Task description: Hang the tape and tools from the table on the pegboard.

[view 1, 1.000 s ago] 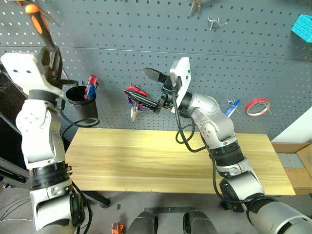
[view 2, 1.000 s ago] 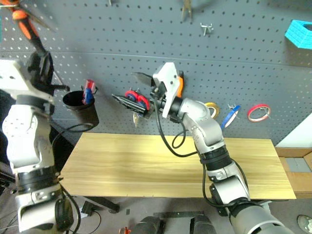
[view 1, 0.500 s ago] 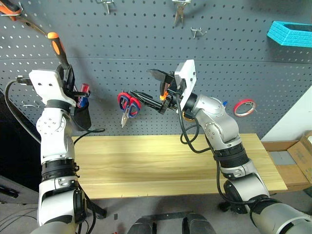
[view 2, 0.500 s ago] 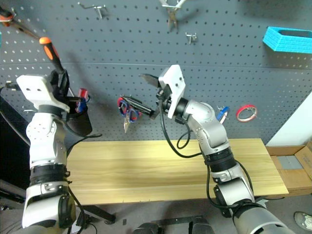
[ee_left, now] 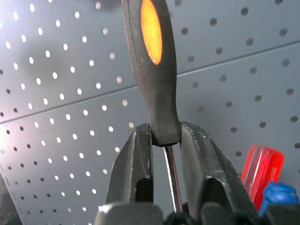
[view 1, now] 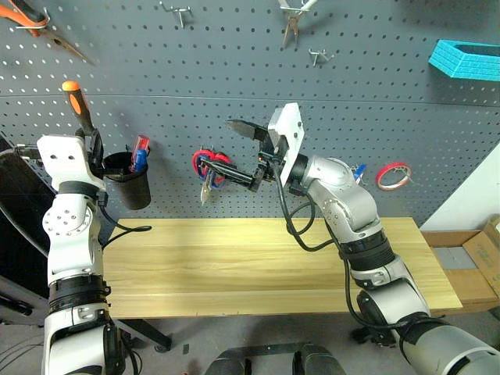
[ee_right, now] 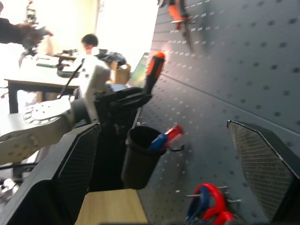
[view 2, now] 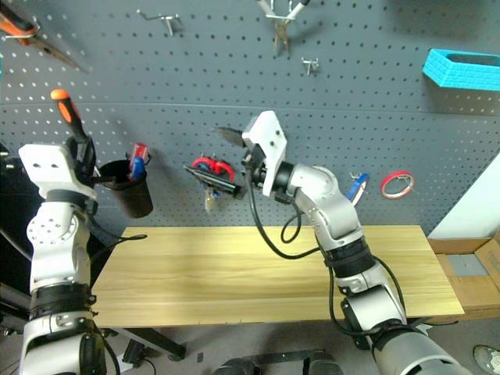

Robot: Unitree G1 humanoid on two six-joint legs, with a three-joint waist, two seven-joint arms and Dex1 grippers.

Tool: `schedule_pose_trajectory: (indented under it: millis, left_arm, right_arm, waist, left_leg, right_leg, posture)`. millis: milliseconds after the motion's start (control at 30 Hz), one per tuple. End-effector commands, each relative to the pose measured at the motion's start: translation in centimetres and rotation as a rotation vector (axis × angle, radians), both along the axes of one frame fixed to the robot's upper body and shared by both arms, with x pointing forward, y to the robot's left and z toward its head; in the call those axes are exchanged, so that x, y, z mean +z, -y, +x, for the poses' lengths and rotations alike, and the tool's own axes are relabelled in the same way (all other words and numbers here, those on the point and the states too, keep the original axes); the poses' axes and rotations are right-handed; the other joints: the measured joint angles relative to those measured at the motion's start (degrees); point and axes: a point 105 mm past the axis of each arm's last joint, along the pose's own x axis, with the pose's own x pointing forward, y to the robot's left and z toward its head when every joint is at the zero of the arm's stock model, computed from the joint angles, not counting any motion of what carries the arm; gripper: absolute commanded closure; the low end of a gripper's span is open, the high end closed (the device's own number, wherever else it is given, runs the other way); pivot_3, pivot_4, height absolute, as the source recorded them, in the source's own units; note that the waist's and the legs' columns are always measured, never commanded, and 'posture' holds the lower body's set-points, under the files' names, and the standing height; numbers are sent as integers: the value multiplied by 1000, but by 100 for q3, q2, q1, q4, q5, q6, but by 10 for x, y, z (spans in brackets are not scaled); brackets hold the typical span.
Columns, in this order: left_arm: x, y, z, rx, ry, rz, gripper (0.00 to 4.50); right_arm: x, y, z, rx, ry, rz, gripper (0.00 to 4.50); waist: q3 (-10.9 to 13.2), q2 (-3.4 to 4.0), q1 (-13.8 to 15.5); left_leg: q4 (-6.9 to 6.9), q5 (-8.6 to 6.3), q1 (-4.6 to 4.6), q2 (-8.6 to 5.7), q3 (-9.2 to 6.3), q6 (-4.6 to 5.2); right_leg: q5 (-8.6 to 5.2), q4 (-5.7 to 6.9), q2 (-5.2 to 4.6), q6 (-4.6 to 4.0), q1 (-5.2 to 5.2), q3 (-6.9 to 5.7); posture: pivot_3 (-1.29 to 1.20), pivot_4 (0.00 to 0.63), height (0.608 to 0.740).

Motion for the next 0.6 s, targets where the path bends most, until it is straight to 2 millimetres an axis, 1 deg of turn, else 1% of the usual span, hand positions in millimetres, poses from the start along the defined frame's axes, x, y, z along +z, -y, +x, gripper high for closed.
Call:
schedule_pose_trajectory:
  millis: [33, 233, 267, 333, 367, 433, 467, 500, 567, 600]
  left_arm:
    - [19, 2, -4, 5, 56, 45, 2359]
    - [21, 3, -3, 25, 65, 35, 233]
    - [24, 11, -4, -32, 80, 12, 83]
    - [34, 25, -11, -130, 127, -13, 83]
    - [37, 35, -15, -207, 128, -16, 83]
    - [38, 50, -25, -323, 101, -31, 83]
    - [37, 57, -31, -362, 67, -14, 83]
    - [37, 64, -39, -400, 30, 21, 83]
    - [42, 75, -60, -478, 6, -28, 83]
    - [40, 78, -67, -504, -18, -41, 83]
  right_arm:
    - [10, 1, -5, 10, 47, 11, 0]
    - [8, 0, -5, 18, 49, -6, 0]
    - [6, -1, -6, 21, 48, -11, 0]
    - [4, 0, -7, 33, 45, -22, 0]
    - [2, 3, -9, 53, 35, -30, 0]
    - [-5, 10, -18, 114, 13, -55, 0]
    - [-8, 15, -23, 149, 3, -72, 0]
    - [-14, 20, -29, 185, -9, -95, 0]
    - [-25, 35, -38, 226, -69, -117, 0]
    - [-29, 40, -39, 225, -96, -123, 0]
  waist:
    - [-3, 1, -3]
    - [-9, 1, -3]
    - [-9, 1, -3]
    - [-9, 1, 0]
    - [-9, 1, 0]
    - [-9, 2, -2]
    - [-5, 7, -1]
    - [-1, 12, -9]
    - [31, 38, -9]
    - [69, 53, 1]
  left_leg:
    - [0, 0, 1, 0, 0, 0]
    - [-1, 0, 1, 1, 0, 0]
    - [0, 0, 1, 1, 0, 0]
    - [0, 0, 0, 0, 0, 0]
    - [1, -1, 0, 0, 0, 0]
    - [1, -3, -1, 2, 0, 3]
    - [1, -6, -1, 2, 0, 7]
    - [0, -7, -1, 5, 0, 9]
    - [2, -15, 0, 17, 7, 12]
    - [3, -22, 1, 24, 7, 18]
  right_leg:
    - [0, 0, 0, 0, 0, 1]
    - [0, 0, 0, 0, 0, 1]
    - [0, 1, 0, 0, 0, 1]
    - [0, 0, 0, 0, 0, 1]
    - [0, 0, -1, 0, 0, 1]
    - [0, -3, -3, 0, 1, 2]
    - [0, -3, -4, 0, 2, 3]
    - [0, -5, -4, -1, 2, 2]
    - [-1, -8, -4, -1, 7, 8]
    - [-1, -13, -4, -1, 8, 7]
  posture:
    - [73, 26, 740]
    - [80, 28, 740]
    - [81, 29, 740]
    - [81, 33, 740]
    - [87, 41, 740]
    - [86, 51, 740]
    - [76, 68, 740]
    - [76, 68, 740]
    - [89, 116, 740]
    - [93, 125, 740]
